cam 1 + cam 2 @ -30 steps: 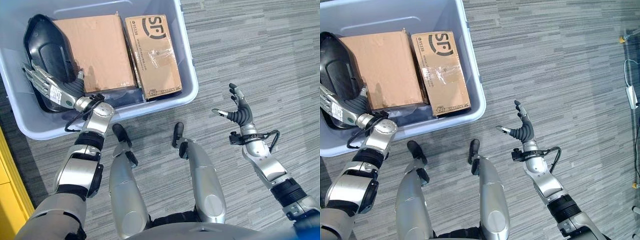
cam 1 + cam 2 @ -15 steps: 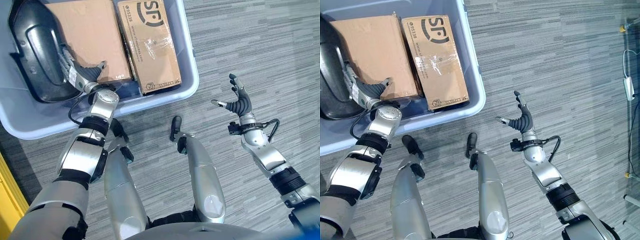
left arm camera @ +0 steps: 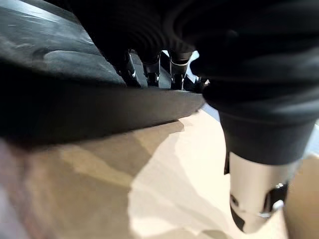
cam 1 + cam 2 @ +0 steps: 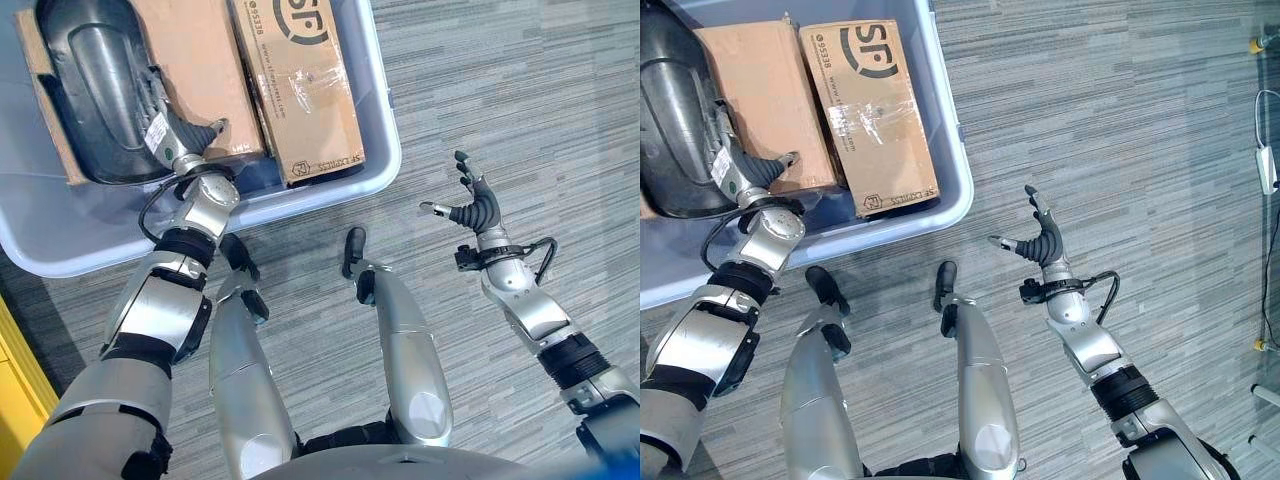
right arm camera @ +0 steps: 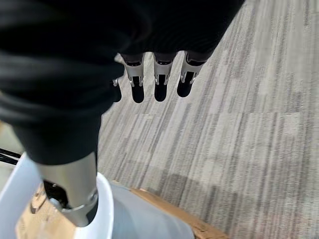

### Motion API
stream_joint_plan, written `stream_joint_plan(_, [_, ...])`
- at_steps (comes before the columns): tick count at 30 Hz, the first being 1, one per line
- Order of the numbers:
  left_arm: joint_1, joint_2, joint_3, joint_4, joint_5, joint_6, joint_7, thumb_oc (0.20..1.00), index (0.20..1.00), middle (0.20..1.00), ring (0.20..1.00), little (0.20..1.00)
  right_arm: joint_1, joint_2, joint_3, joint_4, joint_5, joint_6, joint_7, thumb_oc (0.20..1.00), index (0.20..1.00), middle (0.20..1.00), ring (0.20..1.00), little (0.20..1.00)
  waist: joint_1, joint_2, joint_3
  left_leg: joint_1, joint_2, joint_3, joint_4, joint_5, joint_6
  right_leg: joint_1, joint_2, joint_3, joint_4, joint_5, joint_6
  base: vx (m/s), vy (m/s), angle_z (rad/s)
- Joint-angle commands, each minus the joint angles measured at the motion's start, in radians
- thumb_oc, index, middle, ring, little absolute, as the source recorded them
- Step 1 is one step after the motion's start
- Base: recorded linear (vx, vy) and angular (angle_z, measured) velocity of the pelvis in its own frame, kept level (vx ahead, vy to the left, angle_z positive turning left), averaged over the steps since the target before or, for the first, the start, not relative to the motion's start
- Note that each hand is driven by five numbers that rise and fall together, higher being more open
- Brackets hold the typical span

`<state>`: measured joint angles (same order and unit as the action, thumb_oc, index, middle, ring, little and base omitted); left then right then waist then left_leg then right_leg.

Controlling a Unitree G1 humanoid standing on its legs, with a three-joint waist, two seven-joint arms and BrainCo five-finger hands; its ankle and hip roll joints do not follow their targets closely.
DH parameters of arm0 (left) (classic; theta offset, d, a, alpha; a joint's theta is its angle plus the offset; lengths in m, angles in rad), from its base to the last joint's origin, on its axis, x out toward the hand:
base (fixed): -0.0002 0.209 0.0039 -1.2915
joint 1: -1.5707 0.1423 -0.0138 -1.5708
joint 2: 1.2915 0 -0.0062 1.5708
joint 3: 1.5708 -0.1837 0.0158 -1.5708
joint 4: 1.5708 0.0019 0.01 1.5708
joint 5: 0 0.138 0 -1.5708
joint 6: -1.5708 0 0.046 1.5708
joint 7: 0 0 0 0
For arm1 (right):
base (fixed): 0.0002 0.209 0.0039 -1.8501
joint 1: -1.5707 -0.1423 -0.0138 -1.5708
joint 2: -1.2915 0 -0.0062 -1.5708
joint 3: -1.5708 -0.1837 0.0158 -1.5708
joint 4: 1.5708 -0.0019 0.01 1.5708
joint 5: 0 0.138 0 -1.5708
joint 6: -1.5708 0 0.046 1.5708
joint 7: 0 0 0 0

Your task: Move parts from the plastic box to the shelf.

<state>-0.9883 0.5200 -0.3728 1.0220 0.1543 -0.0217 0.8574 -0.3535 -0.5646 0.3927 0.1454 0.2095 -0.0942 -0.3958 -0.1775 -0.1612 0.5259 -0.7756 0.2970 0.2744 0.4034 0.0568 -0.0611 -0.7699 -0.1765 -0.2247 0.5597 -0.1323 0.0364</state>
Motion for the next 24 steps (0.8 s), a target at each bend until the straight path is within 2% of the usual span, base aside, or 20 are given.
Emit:
stream_joint_plan(1, [0.031,-0.012,-0.058,-0.042,0.095,-0.083,-0.013,1.000,1.000,1.000,1.000,1.000,0.015,-0.020,-0.039,-0.056,-0.018,-0.058,-0.006,1.000,1.000,1.000,1.000,1.000,0.006,-0.061,-0.006,0.006,0.015,-0.012,0.090,-0.092,-0.070,0.010,0.002,0.018,-0.077,0.088,0.081,0.00,0.000,0.00])
stream_joint_plan(3, [0.063,-0.026,-0.048,-0.083,0.106,-0.106,0.060,1.000,1.000,1.000,1.000,1.000,0.028,-0.014,-0.034,-0.057,-0.033,-0.071,-0.011,1.000,1.000,1.000,1.000,1.000,0.011,-0.058,-0.006,0.014,0.012,-0.014,0.086,-0.093,-0.068,0.016,0.002,0.020,-0.075,0.085,0.082,0.00,0.000,0.00])
stream_joint_plan(5, [0.067,-0.028,-0.043,-0.096,0.134,-0.116,0.086,1.000,1.000,1.000,1.000,1.000,0.033,-0.012,-0.031,-0.054,-0.027,-0.076,-0.016,1.000,1.000,1.000,1.000,1.000,0.014,-0.058,-0.006,0.019,0.011,-0.014,0.083,-0.092,-0.068,0.022,0.001,0.018,-0.078,0.086,0.082,0.00,-0.016,0.00])
stream_joint_plan(6, [0.082,-0.029,-0.036,-0.124,0.189,-0.141,0.146,1.000,1.000,1.000,1.000,1.000,0.044,-0.008,-0.031,-0.051,-0.030,-0.083,-0.018,1.000,1.000,1.000,1.000,1.000,0.019,-0.058,-0.006,0.029,0.011,-0.015,0.078,-0.091,-0.069,0.034,-0.001,0.016,-0.082,0.087,0.085,-0.01,-0.033,-0.01])
stream_joint_plan(8, [0.088,-0.022,-0.029,-0.151,0.234,-0.167,0.176,1.000,1.000,1.000,1.000,1.000,0.055,-0.008,-0.032,-0.054,-0.028,-0.088,-0.013,1.000,1.000,1.000,1.000,1.000,0.023,-0.058,-0.006,0.036,0.010,-0.017,0.078,-0.092,-0.070,0.042,-0.004,0.014,-0.083,0.086,0.086,0.00,-0.017,-0.01])
stream_joint_plan(13, [0.121,-0.018,-0.029,-0.225,0.345,-0.174,0.261,1.000,1.000,1.000,1.000,1.000,0.093,-0.010,-0.046,-0.078,-0.021,-0.096,-0.004,1.000,1.000,1.000,1.000,1.000,0.034,-0.053,-0.006,0.067,0.004,-0.020,0.061,-0.090,-0.070,0.074,-0.008,0.008,-0.094,0.087,0.092,0.00,0.001,0.01])
stream_joint_plan(14, [0.123,-0.016,-0.033,-0.236,0.403,-0.149,0.313,1.000,1.000,1.000,1.000,1.000,0.094,-0.009,-0.046,-0.080,-0.019,-0.101,0.004,1.000,1.000,1.000,1.000,1.000,0.034,-0.051,-0.006,0.076,0.002,-0.019,0.056,-0.089,-0.071,0.082,-0.007,0.010,-0.097,0.087,0.092,-0.01,0.019,0.04])
stream_joint_plan(15, [0.122,-0.003,-0.026,-0.249,0.454,-0.162,0.394,1.000,1.000,1.000,1.000,1.000,0.095,-0.013,-0.045,-0.085,-0.018,-0.103,0.008,1.000,1.000,1.000,1.000,1.000,0.036,-0.048,-0.006,0.083,0.002,-0.018,0.053,-0.088,-0.072,0.087,-0.010,0.012,-0.098,0.087,0.092,0.00,0.000,0.00])
stream_joint_plan(18, [0.127,0.012,-0.014,-0.290,0.500,-0.175,0.520,1.000,1.000,1.000,1.000,1.000,0.100,-0.018,-0.049,-0.088,-0.016,-0.104,0.019,1.000,1.000,1.000,1.000,1.000,0.040,-0.042,-0.006,0.090,0.000,-0.020,0.046,-0.084,-0.074,0.094,-0.012,0.013,-0.100,0.086,0.091,0.00,0.004,-0.01])
stream_joint_plan(19, [0.136,0.021,0.014,-0.340,0.477,-0.212,0.611,1.000,1.000,1.000,1.000,1.000,0.111,-0.020,-0.048,-0.093,-0.017,-0.106,0.021,1.000,1.000,1.000,1.000,1.000,0.045,-0.037,-0.006,0.096,-0.005,-0.023,0.041,-0.084,-0.075,0.100,-0.014,0.013,-0.101,0.082,0.089,0.00,0.000,0.00])
stream_joint_plan(21, [0.160,0.012,0.080,-0.413,0.433,-0.268,0.697,1.000,1.000,1.000,1.000,1.000,0.124,-0.014,-0.049,-0.093,-0.023,-0.106,0.019,1.000,1.000,1.000,1.000,1.000,0.056,-0.029,-0.006,0.102,-0.014,-0.035,0.034,-0.085,-0.074,0.107,-0.016,0.016,-0.101,0.074,0.090,0.00,0.000,0.00])
stream_joint_plan(22, [0.175,0.001,0.109,-0.440,0.393,-0.294,0.699,1.000,1.000,1.000,1.000,1.000,0.127,-0.008,-0.050,-0.092,-0.026,-0.104,0.018,1.000,1.000,1.000,1.000,1.000,0.062,-0.027,-0.006,0.106,-0.018,-0.041,0.030,-0.085,-0.075,0.113,-0.017,0.014,-0.103,0.073,0.091,0.01,-0.049,-0.03])
stream_joint_plan(23, [0.195,-0.016,0.138,-0.467,0.303,-0.319,0.659,1.000,1.000,1.000,1.000,1.000,0.130,0.002,-0.051,-0.091,-0.030,-0.102,0.016,1.000,1.000,1.000,1.000,1.000,0.071,-0.026,-0.006,0.110,-0.022,-0.048,0.025,-0.084,-0.075,0.122,-0.016,0.010,-0.109,0.072,0.093,0.01,-0.105,0.05])
stream_joint_plan(24, [0.228,-0.057,0.164,-0.476,0.137,-0.333,0.542,1.000,1.000,1.000,1.000,1.000,0.121,0.025,-0.043,-0.089,-0.035,-0.087,0.004,1.000,1.000,1.000,1.000,1.000,0.085,-0.026,-0.006,0.120,-0.026,-0.058,0.011,-0.078,-0.077,0.139,-0.016,-0.001,-0.121,0.073,0.098,0.00,-0.119,0.07])
